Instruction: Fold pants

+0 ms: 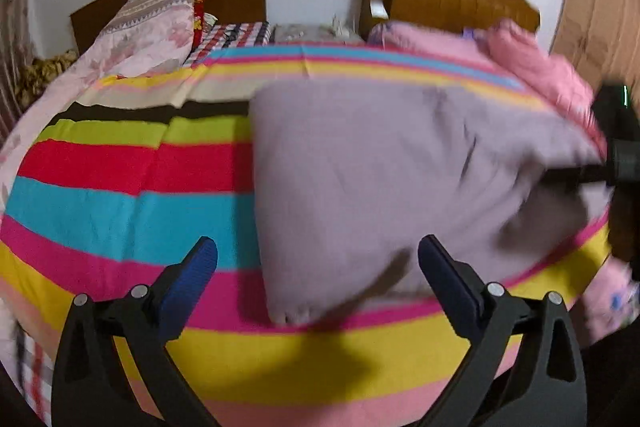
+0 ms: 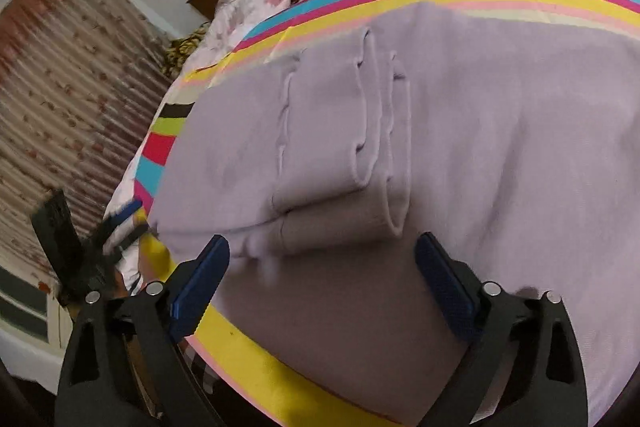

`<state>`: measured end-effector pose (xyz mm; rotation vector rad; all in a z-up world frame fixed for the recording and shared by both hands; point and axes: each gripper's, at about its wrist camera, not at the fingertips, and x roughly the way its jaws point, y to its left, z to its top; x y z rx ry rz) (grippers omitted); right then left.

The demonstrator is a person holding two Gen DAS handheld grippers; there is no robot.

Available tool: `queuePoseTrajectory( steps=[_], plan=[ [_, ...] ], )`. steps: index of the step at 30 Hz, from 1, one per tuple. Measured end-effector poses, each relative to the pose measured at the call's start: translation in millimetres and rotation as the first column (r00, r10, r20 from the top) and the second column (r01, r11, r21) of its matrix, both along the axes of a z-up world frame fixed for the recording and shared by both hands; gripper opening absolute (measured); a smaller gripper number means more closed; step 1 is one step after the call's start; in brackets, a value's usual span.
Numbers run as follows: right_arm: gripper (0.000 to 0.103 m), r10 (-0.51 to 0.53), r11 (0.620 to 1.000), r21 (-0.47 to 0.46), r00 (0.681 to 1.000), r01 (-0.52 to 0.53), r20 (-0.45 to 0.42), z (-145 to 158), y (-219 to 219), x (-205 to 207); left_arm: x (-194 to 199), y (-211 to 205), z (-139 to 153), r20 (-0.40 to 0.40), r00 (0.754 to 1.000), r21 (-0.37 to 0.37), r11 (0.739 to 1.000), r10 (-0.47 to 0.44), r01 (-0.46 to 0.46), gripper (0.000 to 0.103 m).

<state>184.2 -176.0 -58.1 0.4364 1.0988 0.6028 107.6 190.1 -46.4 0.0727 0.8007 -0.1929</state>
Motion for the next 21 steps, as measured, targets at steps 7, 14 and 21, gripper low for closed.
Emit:
queuePoseTrajectory(
  steps=[7, 14, 21],
  plan=[
    [0.057, -0.076, 0.992, 0.098, 0.993, 0.084, -0.086, -9, 5, 38, -4, -19, -22, -0.022, 0.995, 0.084, 0.992, -0.097, 0.098, 0.101],
    [0.016, -0.099, 0.989, 0.114, 0.995, 0.095, 0.026, 11, 7, 30, -5, 14, -20, -0.040, 0.999, -0.030, 0.999, -0.029, 0.028, 0.101],
    [0.015, -0.016, 0.982, 0.187, 0.971, -0.030, 0.239, 101, 36, 37, -2, 10, -15, -0.028, 0.999, -0.145, 0.989, -0.015, 0.011, 0.101]
  ],
)
